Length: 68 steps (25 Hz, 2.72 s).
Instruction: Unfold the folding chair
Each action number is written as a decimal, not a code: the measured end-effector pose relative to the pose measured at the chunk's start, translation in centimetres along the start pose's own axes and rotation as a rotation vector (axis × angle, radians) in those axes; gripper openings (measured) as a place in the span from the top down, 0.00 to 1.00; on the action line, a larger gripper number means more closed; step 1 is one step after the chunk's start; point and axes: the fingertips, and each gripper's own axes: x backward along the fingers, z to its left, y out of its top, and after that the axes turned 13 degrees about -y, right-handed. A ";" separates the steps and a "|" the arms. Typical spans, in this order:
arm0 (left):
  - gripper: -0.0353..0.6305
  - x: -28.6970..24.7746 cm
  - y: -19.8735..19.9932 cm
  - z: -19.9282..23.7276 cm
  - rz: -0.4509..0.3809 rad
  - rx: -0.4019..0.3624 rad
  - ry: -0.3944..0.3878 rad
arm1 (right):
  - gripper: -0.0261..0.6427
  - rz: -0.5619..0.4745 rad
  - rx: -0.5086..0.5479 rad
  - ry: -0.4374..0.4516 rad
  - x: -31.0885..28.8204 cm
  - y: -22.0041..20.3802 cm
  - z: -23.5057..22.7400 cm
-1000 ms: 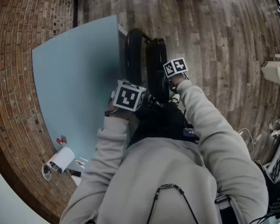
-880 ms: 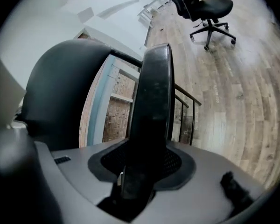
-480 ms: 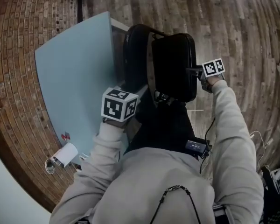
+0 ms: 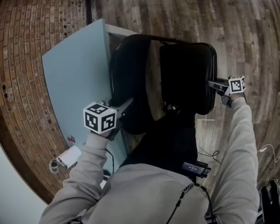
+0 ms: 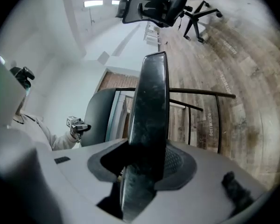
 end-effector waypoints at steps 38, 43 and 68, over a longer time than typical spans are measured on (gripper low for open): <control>0.81 -10.5 -2.3 3.3 -0.010 0.178 -0.233 | 0.62 -0.493 -0.247 0.144 4.7 -3.5 -20.4; 0.49 -9.5 -2.0 2.0 0.021 -0.022 -0.175 | 0.55 -0.559 -0.281 -0.089 8.1 -4.9 -20.8; 0.92 13.3 8.1 -8.7 -0.561 -0.391 -0.068 | 0.95 -0.949 0.169 -0.710 26.0 4.8 28.5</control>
